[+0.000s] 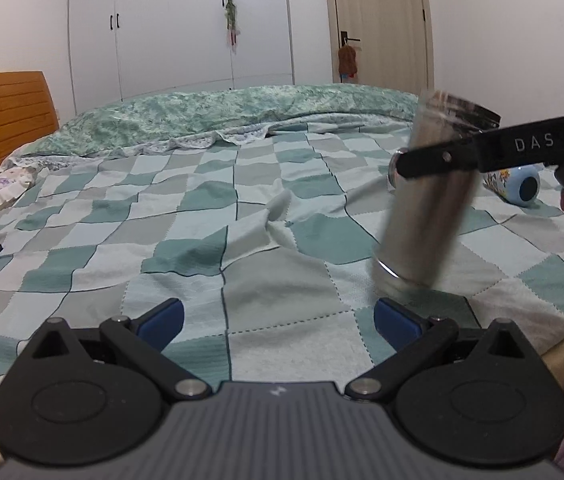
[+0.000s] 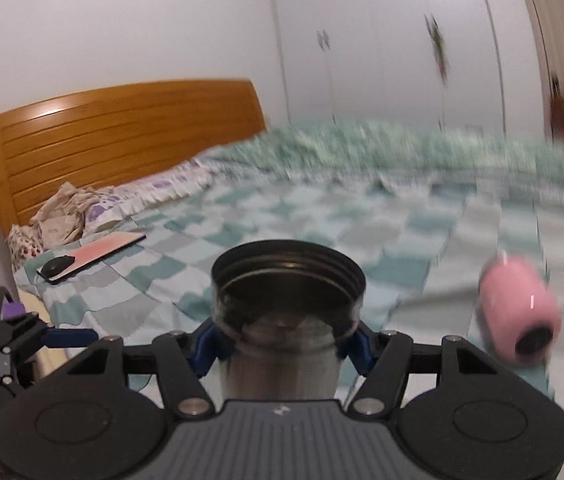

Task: Flip cup upright
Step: 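Lower the upright silver tumbler onto the blanket and open the right gripper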

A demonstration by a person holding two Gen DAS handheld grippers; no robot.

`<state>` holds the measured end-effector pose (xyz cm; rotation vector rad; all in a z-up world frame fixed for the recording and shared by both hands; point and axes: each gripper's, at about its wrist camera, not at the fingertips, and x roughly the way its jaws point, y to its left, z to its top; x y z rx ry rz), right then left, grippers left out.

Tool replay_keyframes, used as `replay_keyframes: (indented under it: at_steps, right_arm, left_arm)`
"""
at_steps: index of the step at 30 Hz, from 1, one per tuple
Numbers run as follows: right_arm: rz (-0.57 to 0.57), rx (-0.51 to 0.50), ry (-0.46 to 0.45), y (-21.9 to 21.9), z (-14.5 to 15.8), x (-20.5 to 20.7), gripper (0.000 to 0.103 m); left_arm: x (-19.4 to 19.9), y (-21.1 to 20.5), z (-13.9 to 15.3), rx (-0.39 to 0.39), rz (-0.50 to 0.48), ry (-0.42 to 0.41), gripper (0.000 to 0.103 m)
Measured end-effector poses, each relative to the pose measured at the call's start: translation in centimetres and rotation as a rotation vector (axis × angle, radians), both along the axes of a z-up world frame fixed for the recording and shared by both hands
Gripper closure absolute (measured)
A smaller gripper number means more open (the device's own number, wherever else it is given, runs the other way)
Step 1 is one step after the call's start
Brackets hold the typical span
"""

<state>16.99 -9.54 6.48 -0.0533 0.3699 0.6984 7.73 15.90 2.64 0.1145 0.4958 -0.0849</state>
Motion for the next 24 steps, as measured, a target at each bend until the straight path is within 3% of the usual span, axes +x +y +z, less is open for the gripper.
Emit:
replay_keyframes:
  at_steps: [5,10,19,24]
  right_arm:
    - [-0.025,-0.040,-0.175,2.1,-0.1,-0.6,0.041]
    - [-0.051,-0.046,-0.251,3.7,-0.9,-0.4,0.041]
    - [-0.061,-0.061,-0.236,4.6,-5.0,0.8,0.041]
    - [-0.063,-0.061,-0.237,4.4,-4.8,0.7,0.040]
  left_arm:
    - [0.6,0.1,-0.3,0.011,0.030,0.012,0.000]
    - [0.9,0.8,-0.4,0.008,0.065,0.015,0.000]
    - [1.1,1.2,-0.8,0.002,0.089,0.024,0.000]
    - [1.0,1.0,-0.7,-0.002,0.089,0.013,0.000]
